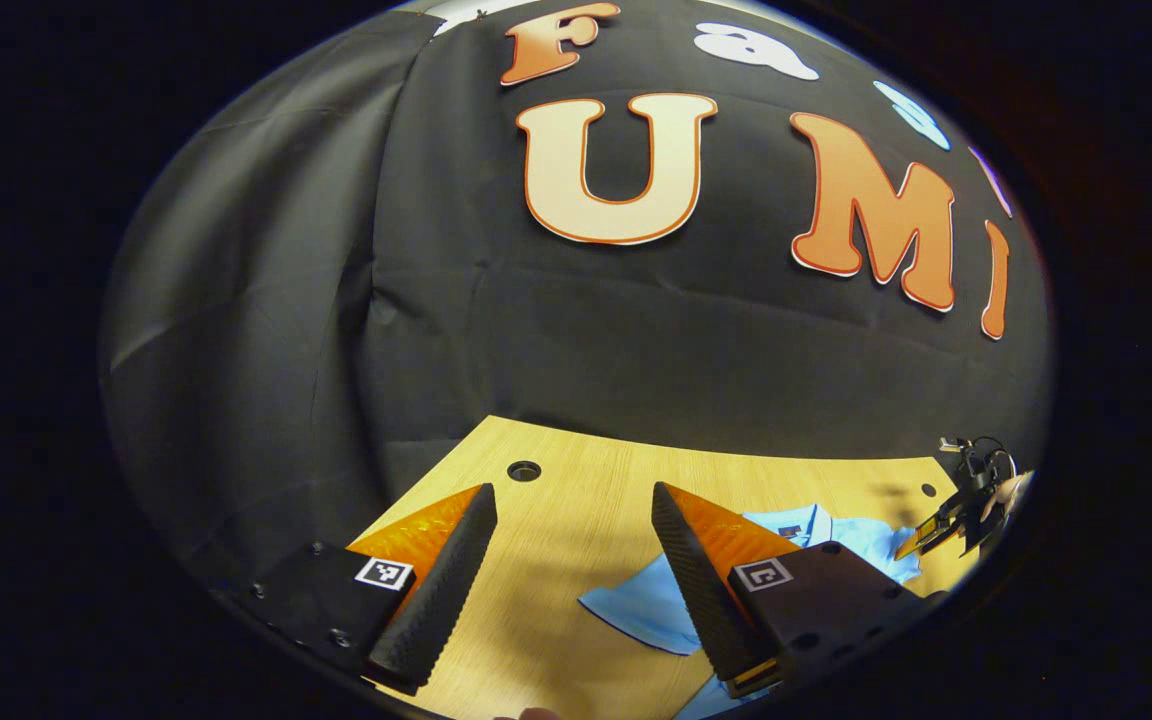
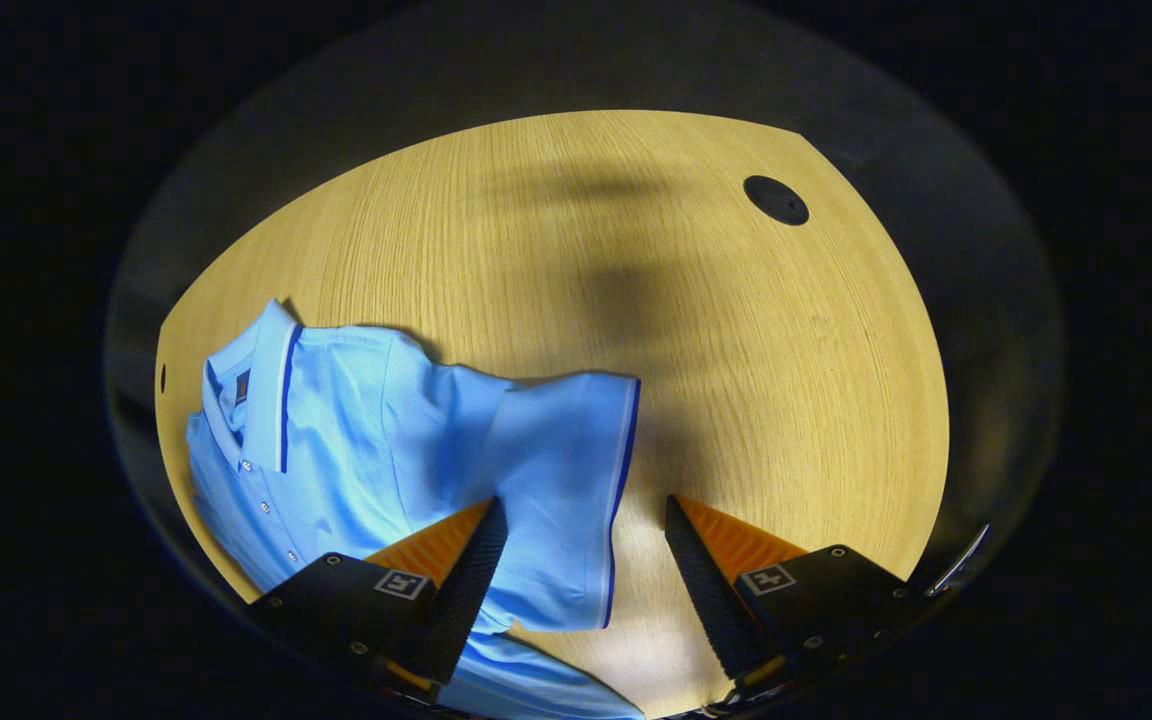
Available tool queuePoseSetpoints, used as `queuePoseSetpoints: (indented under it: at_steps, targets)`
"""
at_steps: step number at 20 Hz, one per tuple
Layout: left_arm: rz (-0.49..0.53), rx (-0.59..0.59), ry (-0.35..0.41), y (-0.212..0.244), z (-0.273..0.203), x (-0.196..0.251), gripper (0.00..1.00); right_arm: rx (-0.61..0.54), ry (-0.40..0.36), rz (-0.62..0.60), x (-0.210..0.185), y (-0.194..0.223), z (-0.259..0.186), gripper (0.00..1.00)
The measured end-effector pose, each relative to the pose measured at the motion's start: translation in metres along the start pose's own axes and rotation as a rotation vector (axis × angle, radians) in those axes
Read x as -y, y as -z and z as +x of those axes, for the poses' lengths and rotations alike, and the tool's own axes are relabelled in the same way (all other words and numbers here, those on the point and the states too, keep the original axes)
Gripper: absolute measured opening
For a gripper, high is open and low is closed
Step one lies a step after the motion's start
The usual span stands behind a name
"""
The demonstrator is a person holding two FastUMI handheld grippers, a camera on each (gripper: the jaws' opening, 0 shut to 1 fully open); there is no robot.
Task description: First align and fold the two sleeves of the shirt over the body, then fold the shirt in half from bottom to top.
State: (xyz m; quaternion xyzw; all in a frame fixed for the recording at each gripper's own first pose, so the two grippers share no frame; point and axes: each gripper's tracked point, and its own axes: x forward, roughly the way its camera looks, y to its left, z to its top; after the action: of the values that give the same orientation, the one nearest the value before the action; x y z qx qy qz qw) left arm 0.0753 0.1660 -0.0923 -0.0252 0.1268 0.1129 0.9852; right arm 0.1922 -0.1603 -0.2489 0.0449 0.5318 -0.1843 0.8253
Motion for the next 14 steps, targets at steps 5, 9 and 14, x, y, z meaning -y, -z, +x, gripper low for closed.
queuePoseSetpoints:
  at_steps: [5,9,14]
  targets:
    - [-0.002,0.000,0.001,0.001,-0.002,0.001,1.00,0.027,0.007,0.062,0.003,-0.004,0.000,0.46]
    - [-0.018,-0.020,0.000,0.005,-0.004,0.002,1.00,0.058,0.032,0.057,0.003,-0.007,-0.002,0.03]
    - [0.012,0.000,0.002,0.002,-0.004,-0.003,1.00,0.107,0.047,0.054,0.006,-0.013,-0.029,0.01]
